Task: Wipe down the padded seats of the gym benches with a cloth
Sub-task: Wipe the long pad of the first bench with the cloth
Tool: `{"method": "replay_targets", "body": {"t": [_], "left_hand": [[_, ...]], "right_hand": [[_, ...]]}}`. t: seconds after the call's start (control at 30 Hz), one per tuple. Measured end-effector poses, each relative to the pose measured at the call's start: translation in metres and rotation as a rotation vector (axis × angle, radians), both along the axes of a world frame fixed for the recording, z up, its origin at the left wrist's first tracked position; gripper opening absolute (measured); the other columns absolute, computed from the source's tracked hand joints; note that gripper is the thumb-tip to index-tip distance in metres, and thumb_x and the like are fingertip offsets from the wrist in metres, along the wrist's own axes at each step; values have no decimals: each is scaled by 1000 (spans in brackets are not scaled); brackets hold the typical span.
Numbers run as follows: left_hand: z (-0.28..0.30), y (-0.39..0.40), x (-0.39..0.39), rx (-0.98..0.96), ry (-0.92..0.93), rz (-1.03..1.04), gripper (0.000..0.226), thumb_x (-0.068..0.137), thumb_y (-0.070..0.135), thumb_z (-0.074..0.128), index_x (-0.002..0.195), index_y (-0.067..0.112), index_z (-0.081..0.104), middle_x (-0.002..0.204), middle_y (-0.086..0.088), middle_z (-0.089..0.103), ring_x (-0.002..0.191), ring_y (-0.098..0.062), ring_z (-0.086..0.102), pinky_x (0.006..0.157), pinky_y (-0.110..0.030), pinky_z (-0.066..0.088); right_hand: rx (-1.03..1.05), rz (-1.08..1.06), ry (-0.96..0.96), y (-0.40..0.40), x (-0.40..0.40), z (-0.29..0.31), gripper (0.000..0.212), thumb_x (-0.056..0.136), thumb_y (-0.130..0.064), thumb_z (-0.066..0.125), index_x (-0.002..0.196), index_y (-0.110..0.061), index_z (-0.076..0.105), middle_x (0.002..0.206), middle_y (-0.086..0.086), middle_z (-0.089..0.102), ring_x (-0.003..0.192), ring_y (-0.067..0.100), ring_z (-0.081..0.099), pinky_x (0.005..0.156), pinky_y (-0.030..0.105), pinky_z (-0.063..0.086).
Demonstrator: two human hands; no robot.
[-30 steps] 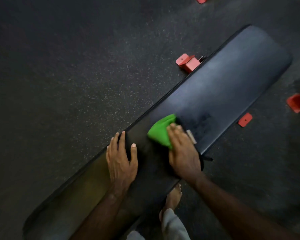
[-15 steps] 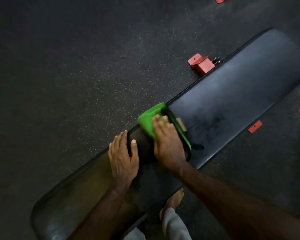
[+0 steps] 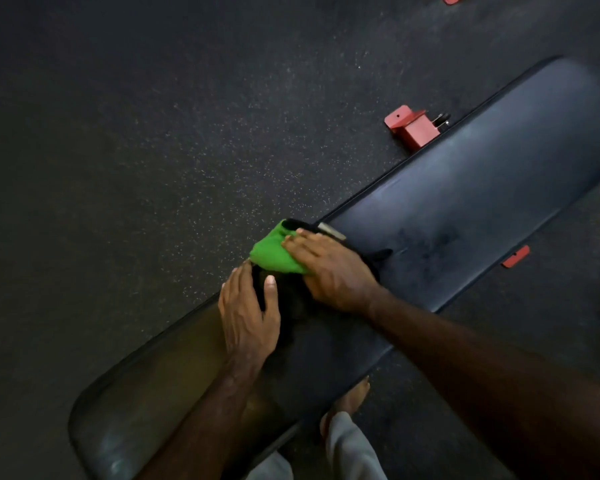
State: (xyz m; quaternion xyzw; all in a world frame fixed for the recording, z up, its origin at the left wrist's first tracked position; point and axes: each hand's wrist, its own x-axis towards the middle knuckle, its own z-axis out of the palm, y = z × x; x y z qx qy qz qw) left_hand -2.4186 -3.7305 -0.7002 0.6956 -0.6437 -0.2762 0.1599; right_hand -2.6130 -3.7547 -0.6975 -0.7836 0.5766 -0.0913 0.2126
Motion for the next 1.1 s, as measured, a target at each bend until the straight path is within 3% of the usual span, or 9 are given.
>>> {"method": "replay_targets", "body": {"t": [0.1, 0.17, 0.3, 0.37, 0.53, 0.73, 0.8, 0.93, 1.1], "left_hand": [[2, 0, 8, 28, -15, 14, 67, 101, 55, 30, 151, 13, 46, 151, -8, 52, 144, -25, 41, 124, -43, 21], [1, 0, 15, 47, -4, 31, 70, 100, 57, 28, 152, 14, 45, 152, -8, 51, 144, -25, 41, 124, -43, 21], [0, -1, 21, 32, 0, 39, 65, 101, 54, 30, 140, 8, 54, 137, -13, 62, 131, -33, 54, 118, -51, 32], [2, -1, 24, 37, 12, 40, 63, 101, 55, 30, 144, 12, 50, 140, -7, 61, 133, -27, 53, 121, -49, 28], [5, 0, 33, 55, 55, -1, 63, 101, 56, 29, 153, 22, 42, 147, 1, 56, 139, -19, 48, 123, -50, 25], [6, 11, 35, 33, 80, -70, 63, 100, 57, 32, 153, 23, 44, 155, 0, 49, 147, -20, 38, 122, -42, 24], [4, 14, 38, 17, 70, -118, 62, 101, 55, 35, 153, 22, 45, 156, 1, 48, 146, -19, 39, 122, -43, 27], [4, 23, 43, 46, 39, -188, 63, 101, 54, 36, 155, 22, 42, 164, -1, 36, 152, -20, 30, 124, -39, 19], [16, 30, 46, 81, 60, -224, 65, 99, 56, 36, 155, 24, 42, 166, -2, 31, 154, -21, 24, 124, -45, 23]], "right_hand": [[-29, -480, -15, -19, -5, 3, 59, 84, -18, 58, 141, -5, 56, 145, 17, 58, 138, 36, 51, 120, 48, 37], [-41, -589, -10, -13, 27, 4, 62, 82, -16, 58, 143, -3, 54, 147, 19, 55, 141, 37, 47, 121, 50, 34], [-6, 9, 14, 29, 49, -2, 74, 87, -18, 57, 158, -13, 36, 163, 9, 38, 154, 29, 30, 127, 44, 22], [-39, 109, 25, 24, 23, -6, 71, 89, -19, 55, 158, -14, 37, 164, 7, 38, 153, 26, 31, 127, 42, 25], [-37, -564, -66, 39, 41, 1, 74, 83, -11, 54, 156, -9, 41, 162, 11, 41, 153, 29, 31, 123, 49, 31], [-19, 114, 43, 114, 53, -5, 72, 92, -26, 46, 161, -23, 27, 168, 1, 29, 157, 21, 22, 125, 45, 28], [2, -68, 24, 112, 35, -5, 75, 87, -19, 47, 161, -21, 32, 168, 1, 31, 157, 20, 24, 123, 47, 33], [59, -784, -41, 129, 66, 2, 78, 85, -13, 46, 161, -14, 30, 169, 5, 28, 158, 24, 20, 125, 50, 28], [127, -212, 2, 178, 91, 3, 84, 89, -23, 42, 166, -28, 7, 173, -6, 6, 160, 18, 4, 127, 46, 21]]}}
